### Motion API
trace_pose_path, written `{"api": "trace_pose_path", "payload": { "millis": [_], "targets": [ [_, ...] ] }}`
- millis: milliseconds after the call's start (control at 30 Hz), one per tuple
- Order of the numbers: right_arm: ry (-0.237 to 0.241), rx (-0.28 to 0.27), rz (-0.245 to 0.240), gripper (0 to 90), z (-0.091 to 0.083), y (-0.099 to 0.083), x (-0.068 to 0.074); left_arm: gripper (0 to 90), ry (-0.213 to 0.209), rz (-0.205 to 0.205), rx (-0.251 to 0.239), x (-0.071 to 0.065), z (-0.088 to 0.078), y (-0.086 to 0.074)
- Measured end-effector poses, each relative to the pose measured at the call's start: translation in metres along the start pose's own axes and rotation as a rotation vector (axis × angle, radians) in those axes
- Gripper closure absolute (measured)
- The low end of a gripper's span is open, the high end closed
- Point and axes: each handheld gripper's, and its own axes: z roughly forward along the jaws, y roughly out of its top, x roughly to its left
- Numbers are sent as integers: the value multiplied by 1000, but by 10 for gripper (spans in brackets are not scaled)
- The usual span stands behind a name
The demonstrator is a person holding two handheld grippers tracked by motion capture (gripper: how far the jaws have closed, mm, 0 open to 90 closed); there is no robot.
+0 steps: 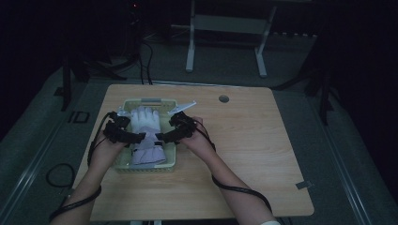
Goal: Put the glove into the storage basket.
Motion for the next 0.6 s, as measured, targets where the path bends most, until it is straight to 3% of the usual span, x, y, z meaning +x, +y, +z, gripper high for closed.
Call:
{"api": "trace_pose_path", "payload": {
  "millis": [167,300,600],
  "targets": [
    [2,2,-26,167,-8,-3,-4,143,-39,13,-20,-14,-2,1],
    [-1,0,-29,167,-14,-6,-7,143,-96,-31,-60,-21,-5,2],
    [-19,-14,-17,166,-32,-16,-20,143,-148,-23,-118,-44,-10,8]
  ]
}}
